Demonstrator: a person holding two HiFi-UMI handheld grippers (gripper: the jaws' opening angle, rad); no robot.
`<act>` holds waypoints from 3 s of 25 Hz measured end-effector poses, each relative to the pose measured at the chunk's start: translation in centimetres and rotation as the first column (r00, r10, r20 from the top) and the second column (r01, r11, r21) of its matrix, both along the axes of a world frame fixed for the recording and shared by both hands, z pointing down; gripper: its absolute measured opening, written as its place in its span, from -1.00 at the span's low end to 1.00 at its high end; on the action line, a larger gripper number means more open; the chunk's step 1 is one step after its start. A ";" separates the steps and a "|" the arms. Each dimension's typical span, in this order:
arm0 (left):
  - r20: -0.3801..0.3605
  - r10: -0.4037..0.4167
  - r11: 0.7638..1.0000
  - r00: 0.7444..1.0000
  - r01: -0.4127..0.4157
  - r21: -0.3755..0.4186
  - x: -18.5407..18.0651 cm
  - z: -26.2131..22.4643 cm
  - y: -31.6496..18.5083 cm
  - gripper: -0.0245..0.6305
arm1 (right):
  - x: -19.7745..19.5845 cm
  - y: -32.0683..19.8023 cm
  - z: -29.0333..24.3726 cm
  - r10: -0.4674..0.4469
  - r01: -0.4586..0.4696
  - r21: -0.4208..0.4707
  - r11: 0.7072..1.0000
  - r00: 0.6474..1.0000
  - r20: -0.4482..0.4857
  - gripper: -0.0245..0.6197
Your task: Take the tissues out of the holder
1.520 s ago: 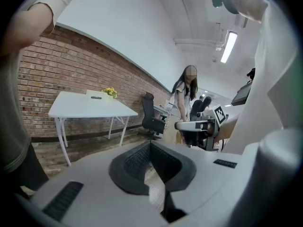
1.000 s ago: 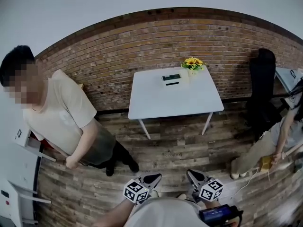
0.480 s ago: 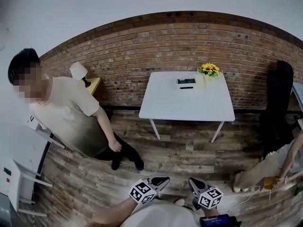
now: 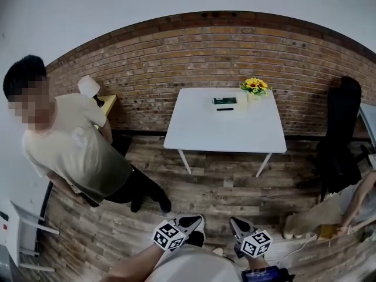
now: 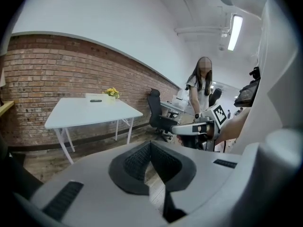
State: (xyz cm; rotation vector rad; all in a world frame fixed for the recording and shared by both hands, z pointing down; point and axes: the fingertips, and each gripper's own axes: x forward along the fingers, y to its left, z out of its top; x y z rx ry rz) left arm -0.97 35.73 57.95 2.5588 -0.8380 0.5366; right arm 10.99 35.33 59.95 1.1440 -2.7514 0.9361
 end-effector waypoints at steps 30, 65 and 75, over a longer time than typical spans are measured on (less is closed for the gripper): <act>-0.128 -0.077 0.997 0.989 0.072 -0.041 -9.9 1.2 -23.4 -0.90 | -6.0 -25.0 -0.7 0.033 -0.045 -0.035 0.998 0.958 -0.285 -0.90; -0.022 -0.264 0.963 0.964 0.262 -0.071 -6.0 0.6 -48.6 -0.90 | -0.8 -57.2 1.5 -0.141 0.164 0.024 0.986 0.907 -0.396 -0.90; -0.093 -0.247 0.966 0.964 0.238 -0.101 -6.5 1.5 -48.9 -0.90 | -1.1 -63.8 0.8 -0.249 0.371 0.039 0.928 0.694 -0.676 -0.90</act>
